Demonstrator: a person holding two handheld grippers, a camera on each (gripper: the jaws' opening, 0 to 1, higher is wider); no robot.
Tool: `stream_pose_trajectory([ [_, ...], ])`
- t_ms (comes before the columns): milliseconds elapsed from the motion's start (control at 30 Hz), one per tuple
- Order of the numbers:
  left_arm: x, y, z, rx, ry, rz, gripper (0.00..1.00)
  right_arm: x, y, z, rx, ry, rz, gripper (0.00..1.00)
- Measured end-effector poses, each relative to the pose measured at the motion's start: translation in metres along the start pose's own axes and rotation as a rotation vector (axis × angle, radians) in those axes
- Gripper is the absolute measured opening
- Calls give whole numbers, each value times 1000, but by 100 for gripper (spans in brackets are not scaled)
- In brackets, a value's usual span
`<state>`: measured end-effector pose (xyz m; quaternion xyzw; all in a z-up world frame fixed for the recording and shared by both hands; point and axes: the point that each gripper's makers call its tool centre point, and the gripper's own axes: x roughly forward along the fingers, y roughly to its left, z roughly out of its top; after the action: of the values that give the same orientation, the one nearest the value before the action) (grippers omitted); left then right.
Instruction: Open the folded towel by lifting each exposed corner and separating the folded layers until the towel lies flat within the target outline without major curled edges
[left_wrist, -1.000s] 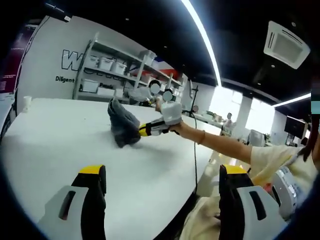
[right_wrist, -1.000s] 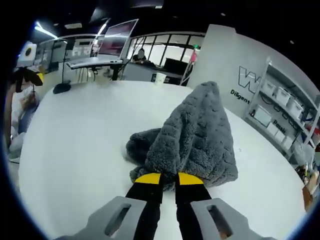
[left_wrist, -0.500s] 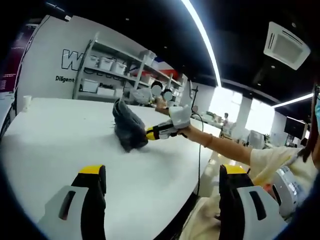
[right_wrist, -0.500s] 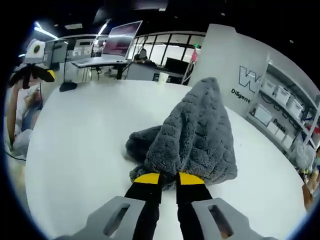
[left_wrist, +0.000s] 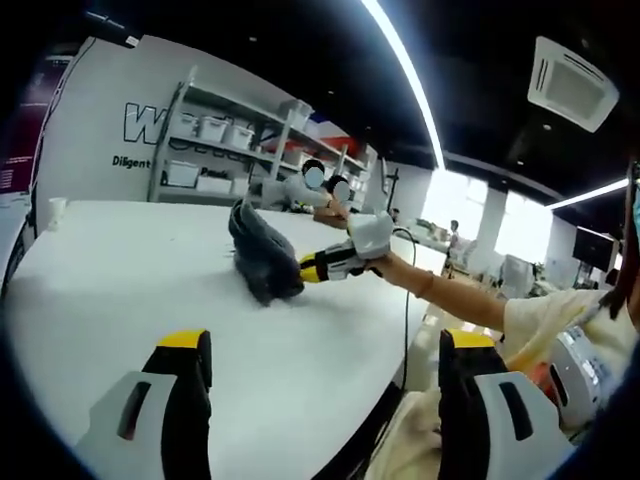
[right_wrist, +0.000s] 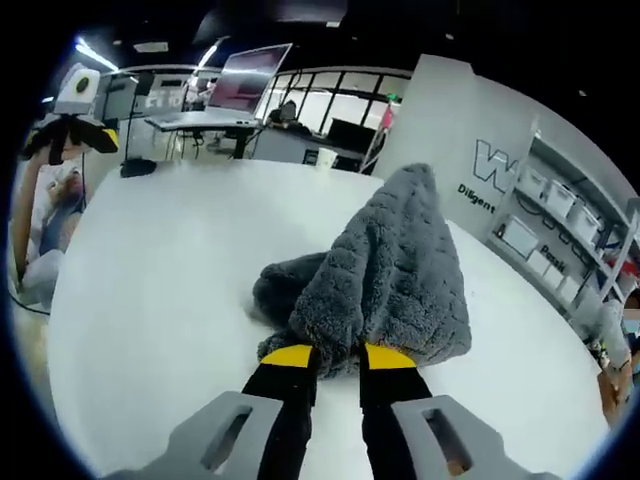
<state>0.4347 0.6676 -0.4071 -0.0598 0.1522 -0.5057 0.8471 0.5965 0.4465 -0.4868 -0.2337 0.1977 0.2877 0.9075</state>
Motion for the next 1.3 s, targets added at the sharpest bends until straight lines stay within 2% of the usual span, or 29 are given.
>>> stream_pose_trajectory([
  [33, 1, 0, -1, 8, 8, 2, 92, -1, 3, 0, -2, 3, 5, 9],
  [67, 2, 1, -2, 13, 16, 2, 93, -4, -1, -4, -50, 30, -24, 12],
  [133, 2, 2, -4, 14, 21, 1, 93, -6, 1, -3, -53, 26, -31, 18],
  [267, 2, 2, -3, 7, 16, 0, 94, -20, 2, 6, -17, -26, -45, 20],
  [367, 1, 5, -3, 7, 12, 9, 95, -28, -3, 12, 25, -69, -59, 26],
  [533, -1, 10, -4, 27, 26, 27, 98, -42, -14, 22, 76, -119, -80, 47],
  [700, 1, 7, -5, 46, 30, 25, 99, -55, -16, 26, 118, -156, -91, 68],
  [933, 4, 7, -8, 46, 43, 25, 99, -63, -5, 17, 167, -158, -55, 85],
  [1133, 6, 11, -11, 31, 51, 33, 99, -72, 0, 7, 176, -170, -53, 98],
  [1300, 11, 9, -13, 48, 53, 34, 99, -81, 9, 5, 221, -209, -7, 99],
])
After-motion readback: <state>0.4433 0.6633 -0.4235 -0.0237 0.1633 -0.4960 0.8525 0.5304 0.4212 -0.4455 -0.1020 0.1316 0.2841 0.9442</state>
